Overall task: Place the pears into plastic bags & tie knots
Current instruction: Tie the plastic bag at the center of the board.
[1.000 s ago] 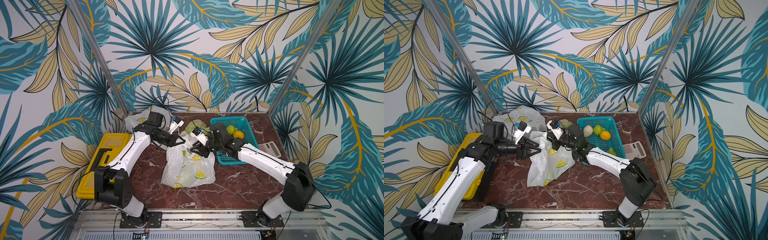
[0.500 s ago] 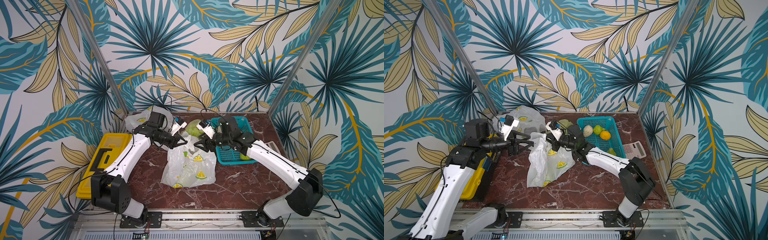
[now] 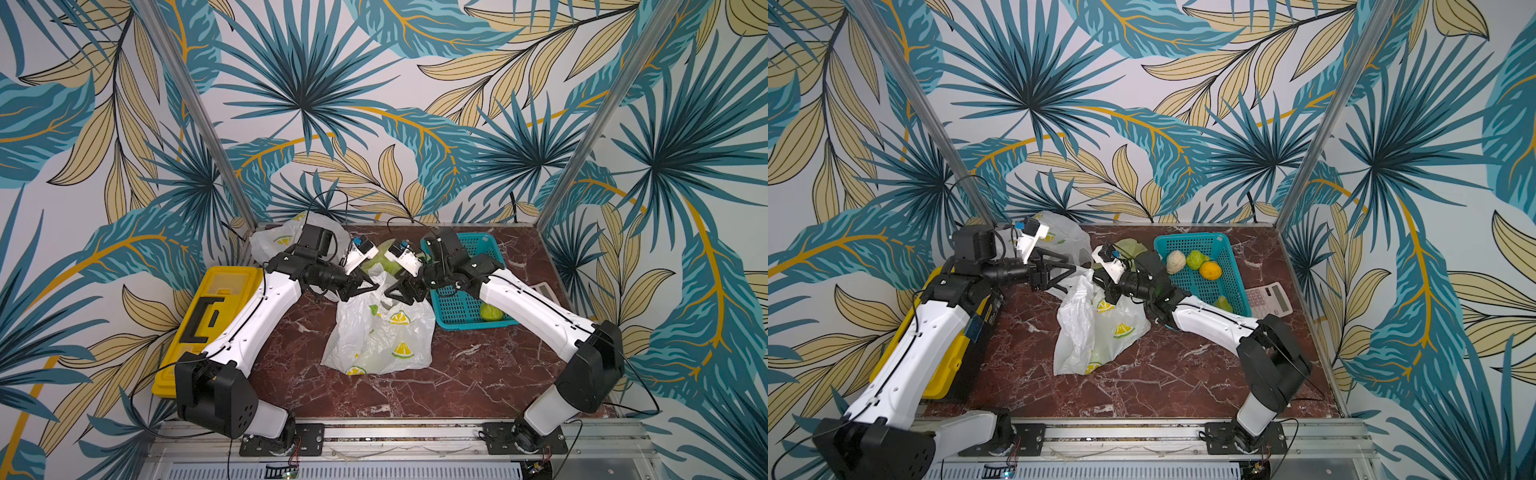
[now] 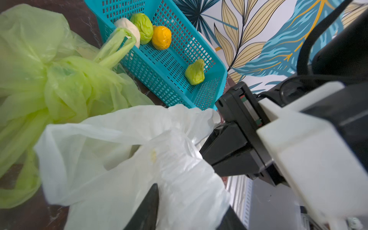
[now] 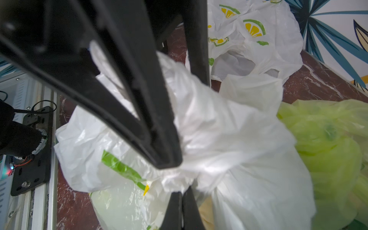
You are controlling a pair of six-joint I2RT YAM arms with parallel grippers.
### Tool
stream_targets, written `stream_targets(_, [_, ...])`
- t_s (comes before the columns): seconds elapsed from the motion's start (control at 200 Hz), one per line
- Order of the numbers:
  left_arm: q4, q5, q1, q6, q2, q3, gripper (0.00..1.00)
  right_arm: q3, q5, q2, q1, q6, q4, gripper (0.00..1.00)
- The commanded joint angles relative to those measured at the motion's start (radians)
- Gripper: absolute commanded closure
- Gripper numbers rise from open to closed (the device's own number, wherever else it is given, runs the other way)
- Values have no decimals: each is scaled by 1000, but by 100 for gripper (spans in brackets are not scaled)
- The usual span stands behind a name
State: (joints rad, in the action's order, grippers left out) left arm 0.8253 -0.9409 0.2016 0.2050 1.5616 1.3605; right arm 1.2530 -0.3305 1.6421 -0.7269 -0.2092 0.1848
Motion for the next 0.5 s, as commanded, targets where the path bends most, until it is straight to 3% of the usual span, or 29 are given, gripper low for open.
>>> stream_targets(0.0, [5,39,4,16,-1,22,79,-23,-7,-22,4,15,-7,100])
stream_targets(0.085, [4,57,3,34,-15,24,95,-16,-33,-46,15,22,24,88])
stream_targets(0.155, [3,54,5,53,-30,22,99,-16,-126,-90,43,48,72,75])
stream_targets(0.315, [3,57,28,145,-69,-4,100,14,-231,-166,95,71,144,51])
stream_targets(0.496, [-16,63,68,199,-112,-22,100,171,-107,-60,107,-59,381,34])
